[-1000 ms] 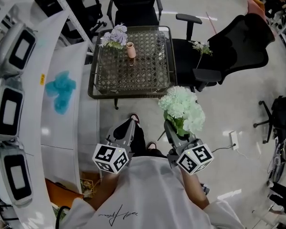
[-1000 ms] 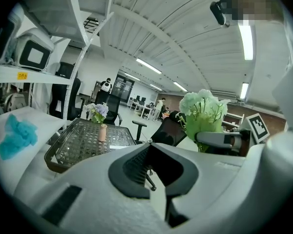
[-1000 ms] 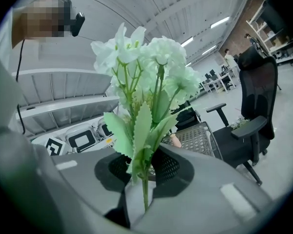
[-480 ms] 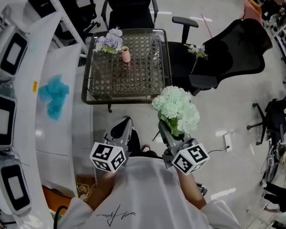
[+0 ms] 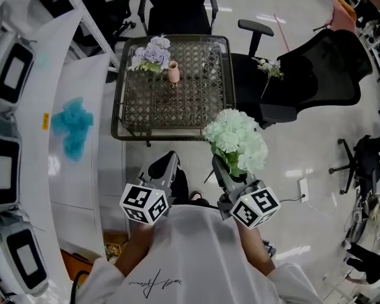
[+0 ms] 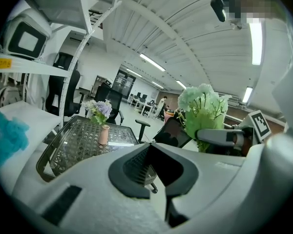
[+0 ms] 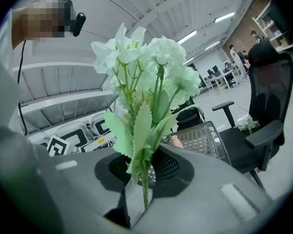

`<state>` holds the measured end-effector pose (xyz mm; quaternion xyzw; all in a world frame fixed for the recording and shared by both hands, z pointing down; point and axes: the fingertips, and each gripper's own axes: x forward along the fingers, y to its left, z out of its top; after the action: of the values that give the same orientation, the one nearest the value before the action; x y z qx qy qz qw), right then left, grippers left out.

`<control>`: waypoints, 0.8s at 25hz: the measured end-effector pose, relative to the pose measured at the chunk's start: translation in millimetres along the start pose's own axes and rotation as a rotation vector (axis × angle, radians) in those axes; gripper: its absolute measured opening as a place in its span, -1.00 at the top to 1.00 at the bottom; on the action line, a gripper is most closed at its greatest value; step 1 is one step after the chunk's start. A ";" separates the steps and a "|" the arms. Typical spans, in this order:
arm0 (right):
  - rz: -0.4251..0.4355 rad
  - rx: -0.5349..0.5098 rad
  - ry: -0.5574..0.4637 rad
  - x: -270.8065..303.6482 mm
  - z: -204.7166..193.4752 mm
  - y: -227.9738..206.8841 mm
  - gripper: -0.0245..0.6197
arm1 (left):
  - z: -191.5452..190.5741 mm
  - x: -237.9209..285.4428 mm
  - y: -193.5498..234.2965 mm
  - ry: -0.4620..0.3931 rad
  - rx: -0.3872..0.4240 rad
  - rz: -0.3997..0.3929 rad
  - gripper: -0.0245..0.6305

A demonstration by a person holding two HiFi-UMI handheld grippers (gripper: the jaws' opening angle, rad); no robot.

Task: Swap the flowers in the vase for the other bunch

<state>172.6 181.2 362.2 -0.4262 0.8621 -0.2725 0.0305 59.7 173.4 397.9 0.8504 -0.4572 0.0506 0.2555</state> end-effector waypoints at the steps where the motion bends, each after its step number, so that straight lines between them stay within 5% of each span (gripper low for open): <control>1: -0.001 0.002 0.003 5.4 1.7 -0.8 0.68 | 3.4 2.3 4.0 0.000 -0.004 -0.001 0.93; 20: -0.043 -0.003 0.007 101.5 27.3 -2.8 0.68 | 55.2 43.4 84.8 0.009 -0.018 -0.055 0.93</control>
<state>118.0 91.4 358.7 -0.4438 0.8532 -0.2733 0.0207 8.5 76.0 397.0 0.8600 -0.4330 0.0435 0.2664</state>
